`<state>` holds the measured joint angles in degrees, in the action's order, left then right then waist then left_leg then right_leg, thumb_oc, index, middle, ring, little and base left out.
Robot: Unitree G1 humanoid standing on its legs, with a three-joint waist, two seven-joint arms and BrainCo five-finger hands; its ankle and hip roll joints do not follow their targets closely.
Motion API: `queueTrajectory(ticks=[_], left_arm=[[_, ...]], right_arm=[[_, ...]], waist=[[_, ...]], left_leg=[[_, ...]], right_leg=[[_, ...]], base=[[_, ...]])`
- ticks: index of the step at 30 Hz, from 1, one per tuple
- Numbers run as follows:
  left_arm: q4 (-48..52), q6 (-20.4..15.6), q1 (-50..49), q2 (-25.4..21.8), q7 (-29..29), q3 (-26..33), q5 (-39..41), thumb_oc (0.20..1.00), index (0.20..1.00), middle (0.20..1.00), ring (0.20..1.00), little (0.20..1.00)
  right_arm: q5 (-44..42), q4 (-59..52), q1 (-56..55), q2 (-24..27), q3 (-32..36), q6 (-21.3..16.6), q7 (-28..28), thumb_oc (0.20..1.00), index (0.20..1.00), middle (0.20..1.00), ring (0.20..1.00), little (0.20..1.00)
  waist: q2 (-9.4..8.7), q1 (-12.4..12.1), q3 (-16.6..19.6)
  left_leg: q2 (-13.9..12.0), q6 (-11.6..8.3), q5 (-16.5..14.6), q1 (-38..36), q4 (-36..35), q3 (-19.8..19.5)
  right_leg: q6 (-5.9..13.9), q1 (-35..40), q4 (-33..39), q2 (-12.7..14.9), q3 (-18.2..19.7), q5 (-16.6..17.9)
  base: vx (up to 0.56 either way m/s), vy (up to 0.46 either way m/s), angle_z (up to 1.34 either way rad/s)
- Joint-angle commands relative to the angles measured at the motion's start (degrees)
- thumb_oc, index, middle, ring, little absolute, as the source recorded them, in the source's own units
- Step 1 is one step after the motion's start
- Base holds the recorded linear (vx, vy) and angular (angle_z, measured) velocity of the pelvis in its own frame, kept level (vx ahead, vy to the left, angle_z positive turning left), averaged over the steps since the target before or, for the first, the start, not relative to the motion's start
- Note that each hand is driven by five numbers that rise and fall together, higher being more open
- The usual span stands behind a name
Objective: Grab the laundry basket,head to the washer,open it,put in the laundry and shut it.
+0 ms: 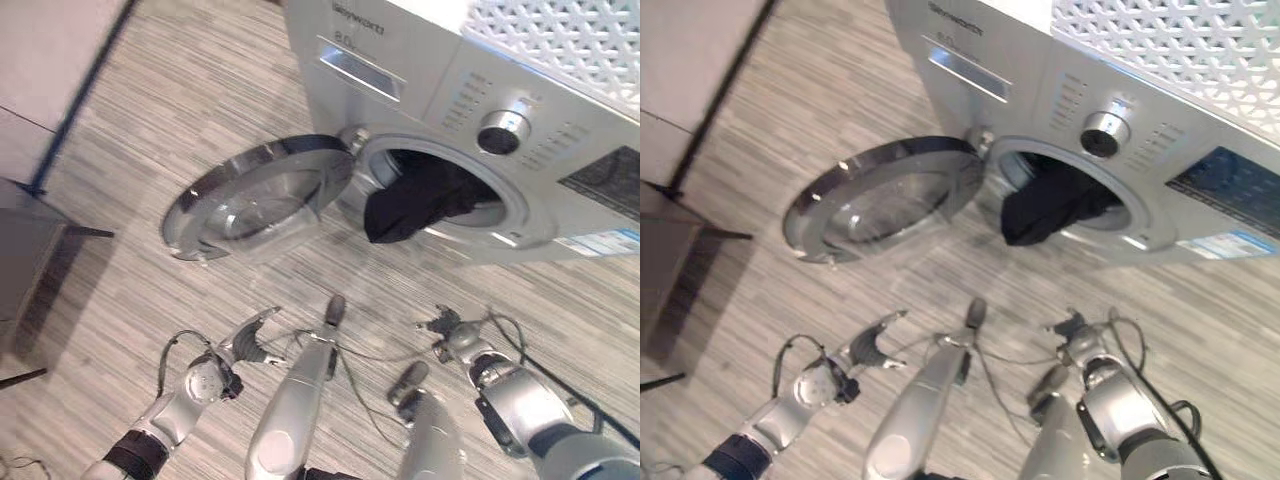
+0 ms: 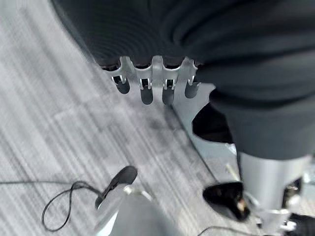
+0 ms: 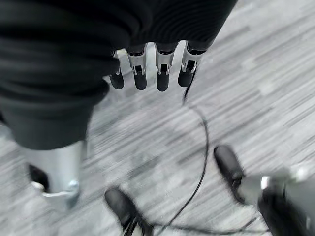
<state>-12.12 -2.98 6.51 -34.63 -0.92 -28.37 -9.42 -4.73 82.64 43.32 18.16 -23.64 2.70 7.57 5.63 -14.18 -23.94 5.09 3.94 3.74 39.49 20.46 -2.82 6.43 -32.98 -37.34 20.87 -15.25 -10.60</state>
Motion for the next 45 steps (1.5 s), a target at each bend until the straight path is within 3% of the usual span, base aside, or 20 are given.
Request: queueTrajectory(ticks=[1, 2, 4, 5, 6, 7, 10, 11, 12, 13, 14, 15, 20, 21, 34, 40, 45], left_arm=[[2.49, -1.67, 0.26, 0.21, 0.81, -0.37, 1.28, 1.000, 1.000, 1.000, 1.000, 1.000], [2.38, -1.94, 0.61, 0.60, 0.84, -0.71, 1.44, 1.000, 1.000, 1.000, 1.000, 1.000], [2.22, -2.01, 0.85, 0.73, 0.88, -0.82, 1.44, 1.000, 1.000, 1.000, 1.000, 1.000], [2.13, -2.33, 3.20, 1.58, 0.94, -2.22, 1.80, 1.000, 1.000, 1.000, 1.000, 1.000], [2.55, -2.42, 4.15, 2.21, 0.78, -2.95, 1.88, 1.000, 1.000, 1.000, 1.000, 1.000], [2.77, -2.63, 5.25, 2.60, 0.87, -3.58, 2.37, 1.000, 1.000, 1.000, 1.000, 1.000], [2.88, -2.92, 5.86, 3.59, 0.79, -3.85, 3.32, 1.000, 1.000, 1.000, 1.000, 1.000], [2.80, -2.94, 5.68, 3.67, 1.01, -3.78, 3.73, 1.000, 1.000, 1.000, 1.000, 1.000], [2.79, -2.73, 4.30, 3.52, 1.22, -4.07, 4.57, 1.000, 1.000, 1.000, 1.000, 1.000], [2.81, -2.76, 4.37, 3.51, 1.24, -4.09, 4.58, 1.000, 1.000, 1.000, 1.000, 1.000], [2.77, -2.75, 4.37, 3.54, 1.23, -4.04, 4.59, 1.000, 1.000, 1.000, 1.000, 1.000], [2.49, -2.46, 3.95, 3.29, 1.48, -5.08, 5.12, 1.000, 1.000, 1.000, 1.000, 1.000], [1.73, -2.23, 4.43, 3.64, 2.24, -6.34, 5.93, 1.000, 1.000, 1.000, 1.000, 1.000], [1.28, -2.41, 5.15, 4.07, 3.47, -7.61, 6.07, 1.000, 1.000, 1.000, 1.000, 1.000], [1.29, -3.24, 8.60, 4.35, 7.54, -8.99, 6.11, 1.000, 1.000, 1.000, 1.000, 1.000], [1.81, -3.52, 9.35, 4.19, 8.38, -8.80, 6.67, 1.000, 1.000, 1.000, 1.000, 1.000], [3.35, -4.11, 10.05, 3.73, 9.02, -8.63, 7.30, 1.000, 1.000, 1.000, 1.000, 1.000]], right_arm=[[-2.78, -0.08, 3.21, 3.74, 2.81, -0.13, 1.93, 1.000, 1.000, 1.000, 1.000, 1.000], [-3.43, 0.15, 3.87, 4.32, 3.38, -0.04, 2.07, 1.000, 1.000, 1.000, 1.000, 1.000], [-3.48, 0.23, 4.00, 4.47, 3.39, -0.05, 2.03, 1.000, 1.000, 1.000, 1.000, 1.000], [-6.66, 0.53, 4.88, 6.93, 6.17, -0.28, 3.42, 1.000, 1.000, 1.000, 1.000, 1.000], [-8.12, 0.54, 4.15, 7.59, 7.27, -0.46, 3.86, 1.000, 1.000, 1.000, 1.000, 1.000], [-10.00, 0.12, 3.83, 8.48, 8.76, -1.14, 4.77, 1.000, 1.000, 1.000, 1.000, 1.000], [-12.01, 0.17, 4.80, 9.10, 9.84, -1.39, 5.21, 1.000, 1.000, 1.000, 1.000, 1.000], [-13.13, 0.15, 5.63, 9.30, 10.20, -1.55, 5.49, 1.000, 1.000, 1.000, 1.000, 1.000], [-14.98, 1.03, 8.14, 10.22, 10.43, -1.85, 6.40, 1.000, 1.000, 1.000, 1.000, 1.000], [-15.05, 1.17, 8.29, 10.27, 10.42, -1.94, 6.36, 1.000, 1.000, 1.000, 1.000, 1.000], [-15.04, 1.22, 8.34, 10.25, 10.35, -1.92, 6.35, 1.000, 1.000, 1.000, 1.000, 1.000], [-17.62, 2.02, 11.14, 10.63, 10.48, -2.09, 6.97, 1.000, 1.000, 1.000, 1.000, 1.000], [-20.74, 2.81, 14.88, 11.18, 10.86, -2.68, 8.13, 1.000, 1.000, 1.000, 1.000, 1.000], [-24.84, 2.39, 17.71, 11.94, 11.97, -4.02, 9.78, 1.000, 1.000, 1.000, 1.000, 1.000], [-34.33, 3.04, 25.18, 17.15, 13.94, -6.98, 11.75, 1.000, 1.000, 1.000, 1.000, 1.000], [-36.02, 3.41, 27.58, 18.89, 13.74, -7.55, 11.72, 1.000, 1.000, 1.000, 1.000, 1.000], [-39.48, 3.08, 32.76, 24.10, 12.71, -9.00, 11.20, 1.000, 1.000, 1.000, 1.000, 1.000]], waist=[[2.48, 0.21, -3.99], [2.96, 0.67, -4.46], [3.15, 0.41, -4.61], [4.31, 1.80, -5.86], [4.07, 1.98, -5.86], [4.43, 2.53, -5.86], [5.84, 3.63, -5.86], [6.17, 3.83, -5.85], [6.46, 2.97, -5.15], [6.54, 3.18, -5.46], [6.48, 3.05, -5.04], [6.58, 2.51, -5.17], [6.84, 1.83, -5.80], [7.39, 0.97, -5.83], [10.00, -2.20, -5.83], [10.20, -2.92, -5.83], [10.93, -4.14, -5.53]], left_leg=[[-0.55, -1.80, -7.50, -2.10, -3.16, 0.68], [-0.49, -2.34, -8.01, -2.68, -3.45, -0.02], [-0.69, -2.33, -8.00, -2.88, -3.60, 0.08], [0.44, -2.92, -7.59, -1.61, -1.58, -2.00], [1.58, -3.35, -7.89, -0.82, -0.14, -2.88], [2.91, -3.64, -7.89, 1.01, 1.59, -3.91], [3.29, -4.20, -7.30, 2.19, 2.12, -4.63], [2.97, -4.43, -6.87, 1.90, 1.42, -5.01], [1.32, -5.52, -7.33, 1.54, -0.07, -5.66], [1.60, -5.53, -5.70, 2.35, -0.14, -5.62], [1.32, -5.60, -7.09, 1.73, -0.25, -5.78], [0.26, -6.45, -6.03, 2.31, -1.95, -6.39], [-0.63, -7.30, -4.31, 3.32, -4.12, -7.13], [-0.92, -7.74, -2.74, 4.32, -6.74, -7.94], [-0.64, -8.59, -0.48, 10.23, -8.74, -9.79], [-0.56, -8.73, -0.55, 12.80, -8.26, -9.75], [0.22, -9.02, -0.90, 18.08, -6.32, -9.97]], right_leg=[[1.94, -0.78, 15.57, -0.33, 4.19, 9.08], [2.77, -2.27, 20.41, 0.54, 6.05, 11.30], [2.82, -1.84, 21.22, 0.27, 6.03, 11.84], [3.68, -3.95, 27.91, 1.74, 9.84, 16.96], [3.92, -1.85, 30.12, 2.26, 10.78, 17.48], [4.20, -1.51, 29.66, 2.71, 11.46, 17.93], [4.63, -1.76, 27.52, 3.04, 9.68, 18.39], [4.53, -1.71, 26.66, 2.69, 9.19, 18.00], [4.24, -1.43, 24.99, 1.43, 7.78, 14.82], [3.79, -2.15, 25.06, 1.70, 7.45, 16.22], [4.15, -1.65, 24.96, 1.42, 7.68, 14.88], [3.54, -2.05, 23.87, 0.31, 6.47, 12.97], [3.12, -3.36, 22.58, -0.55, 5.04, 11.49], [3.01, -4.87, 21.92, -1.00, 4.03, 10.33], [2.19, -10.87, 15.98, -0.87, 1.08, 5.39], [2.25, -13.55, 14.22, -0.71, 1.02, 4.33], [2.14, -20.20, 6.89, 0.25, 1.51, 0.28]], base=[[0.06, -0.097, 0.07], [0.06, -0.091, 0.01], [-0.01, -0.130, -0.04], [-0.02, -0.366, 0.03], [-0.03, -0.493, 0.21], [-0.04, -0.282, 0.36], [-0.04, -0.094, 0.79], [0.07, -0.191, 0.69], [-0.02, -0.170, 0.54], [0.06, -0.153, 0.40], [-0.02, -0.121, 0.23], [0.07, -0.146, 0.28], [-0.03, -0.093, 0.19], [-0.02, -0.059, 0.12], [0.00, -0.042, 0.10], [0.01, -0.010, 0.14], [0.03, -0.023, 0.32]])
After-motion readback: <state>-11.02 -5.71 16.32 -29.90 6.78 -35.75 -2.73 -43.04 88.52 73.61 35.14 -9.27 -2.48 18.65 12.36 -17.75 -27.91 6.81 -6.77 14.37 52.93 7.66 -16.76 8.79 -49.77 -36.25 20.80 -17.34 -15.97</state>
